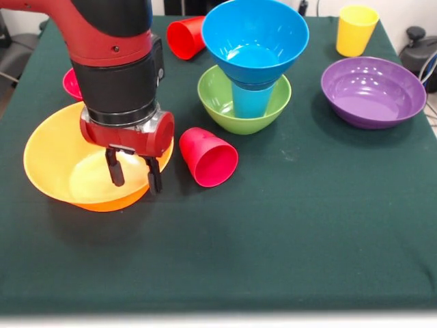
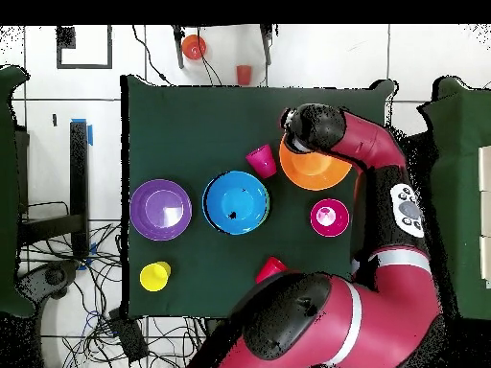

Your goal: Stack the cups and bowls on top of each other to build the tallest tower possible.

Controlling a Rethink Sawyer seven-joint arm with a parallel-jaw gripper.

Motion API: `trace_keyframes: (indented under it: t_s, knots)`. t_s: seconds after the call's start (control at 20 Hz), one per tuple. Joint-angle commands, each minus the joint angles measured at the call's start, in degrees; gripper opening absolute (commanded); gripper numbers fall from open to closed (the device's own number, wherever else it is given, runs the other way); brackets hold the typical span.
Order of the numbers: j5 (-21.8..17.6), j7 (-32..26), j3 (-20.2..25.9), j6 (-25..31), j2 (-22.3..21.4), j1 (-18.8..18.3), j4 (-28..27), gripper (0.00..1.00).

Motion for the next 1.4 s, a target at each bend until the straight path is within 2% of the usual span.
trace_keyframes:
  t_s: [0.05, 0.3, 0.6, 1.0, 1.2, 1.4]
  knots:
    - [-1.76, -2.04, 2.33, 3.42, 0.58, -0.31, 2.42, 1.00]
    - [-1.63, -2.62, 2.29, 5.53, 1.02, -0.23, 1.48, 1.00]
    - [-1.62, -3.40, 1.79, 11.16, 2.99, 0.58, -4.24, 1.00]
    - [-2.12, -4.36, 2.79, 9.23, 2.62, -0.11, -1.83, 1.00]
    - [-2.63, -5.80, 3.09, 9.51, 2.83, -0.28, -2.13, 1.00]
    - [-3.07, -5.37, 2.95, 7.45, 3.70, -0.14, -3.16, 1.00]
